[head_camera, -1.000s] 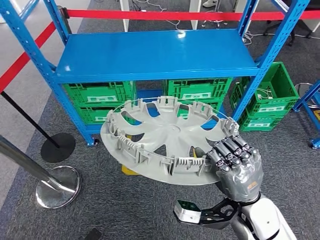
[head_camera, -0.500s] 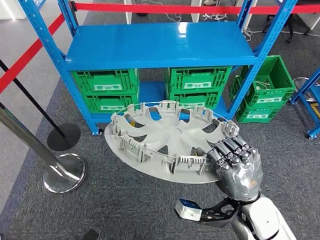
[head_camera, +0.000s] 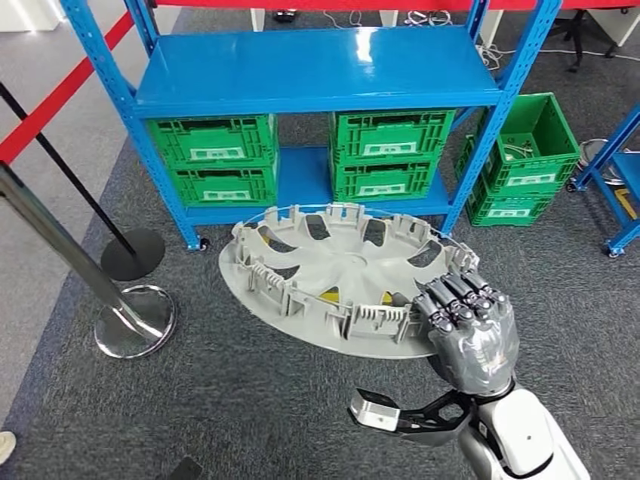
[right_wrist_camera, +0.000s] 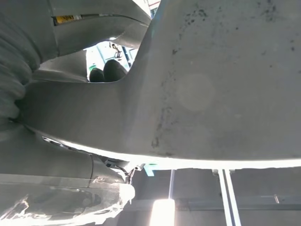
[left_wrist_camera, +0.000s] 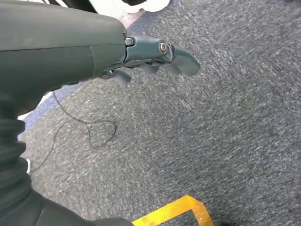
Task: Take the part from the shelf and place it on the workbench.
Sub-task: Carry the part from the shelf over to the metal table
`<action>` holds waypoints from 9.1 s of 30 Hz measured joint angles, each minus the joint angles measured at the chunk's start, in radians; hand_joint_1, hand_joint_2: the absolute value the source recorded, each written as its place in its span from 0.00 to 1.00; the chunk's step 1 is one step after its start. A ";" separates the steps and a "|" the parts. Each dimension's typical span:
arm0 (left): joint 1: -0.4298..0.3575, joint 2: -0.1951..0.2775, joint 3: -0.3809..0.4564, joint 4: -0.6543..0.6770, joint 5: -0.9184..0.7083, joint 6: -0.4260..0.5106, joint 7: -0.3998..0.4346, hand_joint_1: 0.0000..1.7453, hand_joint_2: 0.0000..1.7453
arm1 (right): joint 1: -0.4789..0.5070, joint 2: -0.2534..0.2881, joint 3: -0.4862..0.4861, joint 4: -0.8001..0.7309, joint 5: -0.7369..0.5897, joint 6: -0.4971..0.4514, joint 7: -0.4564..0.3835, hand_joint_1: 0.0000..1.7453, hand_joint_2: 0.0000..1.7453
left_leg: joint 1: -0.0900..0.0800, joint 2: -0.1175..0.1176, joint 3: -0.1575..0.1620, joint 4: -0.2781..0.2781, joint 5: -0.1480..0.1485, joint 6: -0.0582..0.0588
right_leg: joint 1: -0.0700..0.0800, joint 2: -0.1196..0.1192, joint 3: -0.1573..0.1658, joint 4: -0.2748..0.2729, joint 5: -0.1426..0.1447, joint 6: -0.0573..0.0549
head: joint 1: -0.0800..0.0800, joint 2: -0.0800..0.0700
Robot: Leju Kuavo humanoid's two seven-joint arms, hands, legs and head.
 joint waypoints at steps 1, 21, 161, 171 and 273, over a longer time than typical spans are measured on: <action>0.000 0.000 0.000 0.000 0.000 0.000 0.000 0.00 1.00 | 0.000 0.000 0.000 0.001 0.003 0.000 0.002 1.00 1.00 | -0.002 -0.001 0.001 -0.014 -0.002 0.008 | 0.000 0.000 -0.004 -0.001 0.008 0.005 | 0.001 0.000; 0.000 0.010 0.012 0.000 0.014 -0.012 0.024 0.00 1.00 | -0.047 0.000 0.001 0.066 0.066 0.000 0.083 1.00 1.00 | 0.003 -0.021 -0.177 0.103 0.036 -0.013 | -0.007 0.004 0.089 -0.013 -0.072 -0.022 | -0.002 0.000; -0.004 -0.005 0.045 0.000 -0.007 -0.074 0.099 0.00 1.00 | -0.032 -0.412 -0.312 -0.089 -0.153 0.236 0.113 1.00 1.00 | -0.015 -0.026 -0.124 0.018 0.083 0.061 | -0.008 0.002 -0.042 0.287 -0.236 0.038 | -0.025 0.000; 0.004 -0.005 0.045 0.000 -0.001 -0.081 0.117 0.00 1.00 | -0.032 -0.422 -0.322 -0.090 -0.161 0.243 0.108 1.00 1.00 | -0.005 -0.137 -0.148 0.028 0.094 0.020 | -0.024 0.067 0.066 0.022 -0.094 0.027 | -0.027 0.000; 0.001 0.026 0.074 -0.001 0.025 -0.132 0.163 0.00 1.00 | -0.010 -0.388 -0.281 -0.009 -0.132 0.245 0.117 1.00 1.00 | -0.014 -0.035 -0.125 0.007 0.088 0.043 | -0.009 0.016 0.051 0.020 -0.088 0.019 | -0.025 0.000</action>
